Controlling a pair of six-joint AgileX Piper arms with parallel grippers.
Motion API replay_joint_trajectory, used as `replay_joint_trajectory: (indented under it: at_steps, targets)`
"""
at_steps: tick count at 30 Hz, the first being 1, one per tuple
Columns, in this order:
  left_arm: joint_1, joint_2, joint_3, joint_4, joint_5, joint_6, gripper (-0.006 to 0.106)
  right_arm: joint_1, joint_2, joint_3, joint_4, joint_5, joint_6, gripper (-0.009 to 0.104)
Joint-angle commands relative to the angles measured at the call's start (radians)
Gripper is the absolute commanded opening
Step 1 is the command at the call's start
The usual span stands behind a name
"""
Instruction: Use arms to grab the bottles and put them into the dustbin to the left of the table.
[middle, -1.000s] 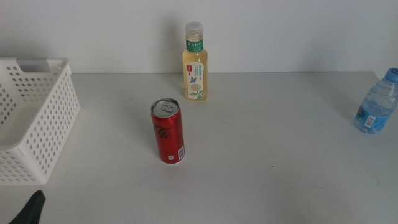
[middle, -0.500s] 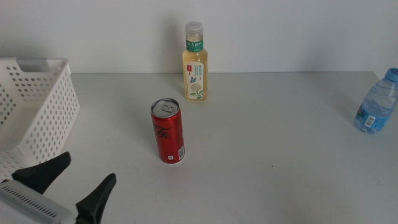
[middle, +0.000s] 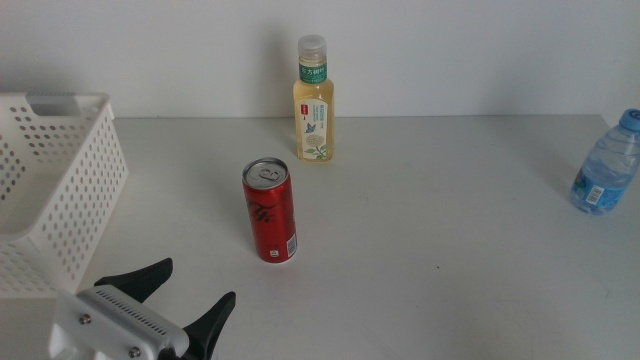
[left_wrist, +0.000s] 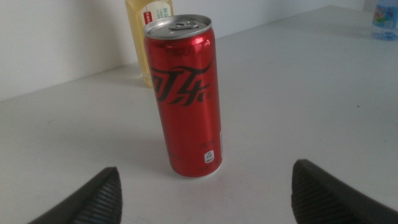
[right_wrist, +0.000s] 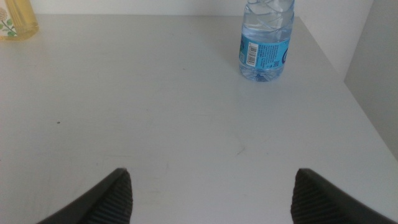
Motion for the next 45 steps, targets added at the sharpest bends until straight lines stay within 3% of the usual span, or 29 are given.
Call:
replay_joint_trajectory:
  at_steps: [1,11,28,45]
  targets:
    - [-0.008,-0.01,0.013,-0.006,-0.184,-0.017,0.093,-0.007,-0.021,-0.007,-0.012,-0.04,-0.012,0.065]
    - [-0.008,0.003,-0.006,-0.007,-0.184,-0.049,0.093,-0.007,-0.021,-0.007,-0.012,-0.04,-0.012,0.065]
    - [-0.007,0.28,-0.326,-0.011,-0.11,-0.071,0.093,-0.007,-0.021,-0.007,-0.012,-0.04,-0.012,0.065]
    - [0.043,0.407,-0.465,-0.003,-0.058,-0.079,0.093,-0.007,-0.021,-0.007,-0.012,-0.04,-0.012,0.065]
